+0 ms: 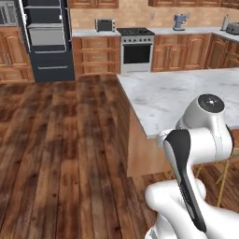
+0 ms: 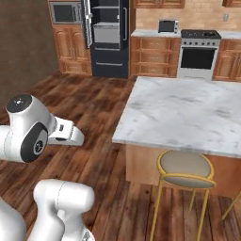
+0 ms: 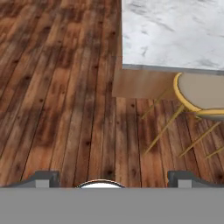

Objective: Place the cold items (apple and peach) from the fridge in one tupperware on the dining counter. Place the warm items (kebab skewer and hot dog) in the stove area in another tupperware.

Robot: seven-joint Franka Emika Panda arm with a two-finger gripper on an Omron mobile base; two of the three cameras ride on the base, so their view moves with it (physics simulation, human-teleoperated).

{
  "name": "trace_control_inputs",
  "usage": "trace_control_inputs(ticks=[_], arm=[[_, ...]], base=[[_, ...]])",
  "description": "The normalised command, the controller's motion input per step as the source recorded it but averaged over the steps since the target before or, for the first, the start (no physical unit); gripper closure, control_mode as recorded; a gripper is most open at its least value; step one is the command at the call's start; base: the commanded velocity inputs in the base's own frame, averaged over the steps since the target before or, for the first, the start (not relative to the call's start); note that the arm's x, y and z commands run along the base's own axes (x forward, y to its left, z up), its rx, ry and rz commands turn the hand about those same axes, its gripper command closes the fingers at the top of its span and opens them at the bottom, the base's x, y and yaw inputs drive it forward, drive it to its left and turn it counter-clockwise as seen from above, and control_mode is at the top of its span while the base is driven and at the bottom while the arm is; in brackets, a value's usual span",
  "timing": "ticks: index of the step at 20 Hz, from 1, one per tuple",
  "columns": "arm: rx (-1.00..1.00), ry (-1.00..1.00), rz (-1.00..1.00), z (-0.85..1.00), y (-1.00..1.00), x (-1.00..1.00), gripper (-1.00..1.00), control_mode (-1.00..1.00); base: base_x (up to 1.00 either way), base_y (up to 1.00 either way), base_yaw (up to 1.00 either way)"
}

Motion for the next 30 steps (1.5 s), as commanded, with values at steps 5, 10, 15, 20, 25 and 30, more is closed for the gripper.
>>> trace_control_inputs(ticks=[5, 10, 15, 20, 25, 30], arm=[[0.0, 0.0, 0.0, 0.0, 0.0, 0.0, -1.0, 1.0], [0.0, 0.0, 0.0, 0.0, 0.0, 0.0, -1.0, 1.0], [0.0, 0.0, 0.0, 0.0, 0.0, 0.0, -1.0, 1.0], [0.0, 0.0, 0.0, 0.0, 0.0, 0.0, -1.0, 1.0], [0.0, 0.0, 0.0, 0.0, 0.0, 0.0, -1.0, 1.0], [0.0, 0.0, 0.0, 0.0, 0.0, 0.0, -1.0, 1.0]], base=[[0.74, 1.0, 0.0], [0.85, 1.0, -0.1], [0.73, 0.96, -0.29], [0.68, 0.9, -0.33], [0.68, 0.9, -0.33], [0.57, 0.38, -0.26]])
